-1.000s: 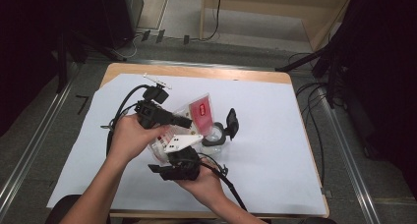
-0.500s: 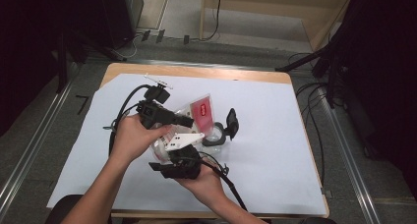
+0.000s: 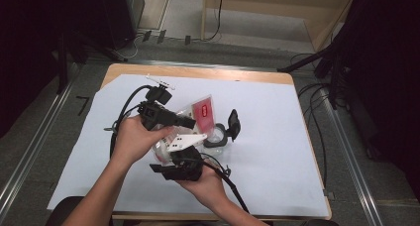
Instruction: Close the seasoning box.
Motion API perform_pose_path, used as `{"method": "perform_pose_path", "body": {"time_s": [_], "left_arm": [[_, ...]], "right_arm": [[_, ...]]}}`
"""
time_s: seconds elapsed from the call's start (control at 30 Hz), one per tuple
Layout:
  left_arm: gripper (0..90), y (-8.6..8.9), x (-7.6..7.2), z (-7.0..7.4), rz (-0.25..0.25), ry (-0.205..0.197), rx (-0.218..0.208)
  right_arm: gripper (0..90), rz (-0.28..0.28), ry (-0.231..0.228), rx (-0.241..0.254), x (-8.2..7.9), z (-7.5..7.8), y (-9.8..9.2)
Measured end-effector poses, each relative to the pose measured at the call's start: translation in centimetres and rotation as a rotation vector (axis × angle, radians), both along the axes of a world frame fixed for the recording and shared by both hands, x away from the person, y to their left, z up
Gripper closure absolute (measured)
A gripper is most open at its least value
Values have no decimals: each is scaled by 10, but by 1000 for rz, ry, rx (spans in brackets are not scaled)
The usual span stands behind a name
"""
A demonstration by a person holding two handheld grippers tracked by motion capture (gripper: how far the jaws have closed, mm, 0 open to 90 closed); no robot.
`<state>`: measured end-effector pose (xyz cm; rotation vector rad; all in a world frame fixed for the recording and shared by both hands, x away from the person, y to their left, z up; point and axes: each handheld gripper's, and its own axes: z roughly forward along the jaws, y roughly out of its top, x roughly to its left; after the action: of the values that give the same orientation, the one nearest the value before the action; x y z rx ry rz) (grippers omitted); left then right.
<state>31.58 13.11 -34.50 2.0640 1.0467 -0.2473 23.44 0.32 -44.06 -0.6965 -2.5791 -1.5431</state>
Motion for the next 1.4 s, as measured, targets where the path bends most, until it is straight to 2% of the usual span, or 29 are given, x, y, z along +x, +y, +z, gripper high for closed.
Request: {"method": "perform_pose_path", "body": {"time_s": [0.77, 0.8, 1.03, 1.4], "left_arm": [[704, 0, -1, 2, 2, 11, 5], [705, 0, -1, 2, 8, 20, -2], [706, 1, -1, 1, 5, 18, -7], [723, 1, 0, 1, 8, 17, 9]], "right_arm": [[622, 13, -1, 5, -2, 1, 0], [622, 17, -1, 4, -2, 2, 0], [624, 24, -9, -1, -2, 2, 0], [625, 18, -3, -3, -2, 2, 0]]}}
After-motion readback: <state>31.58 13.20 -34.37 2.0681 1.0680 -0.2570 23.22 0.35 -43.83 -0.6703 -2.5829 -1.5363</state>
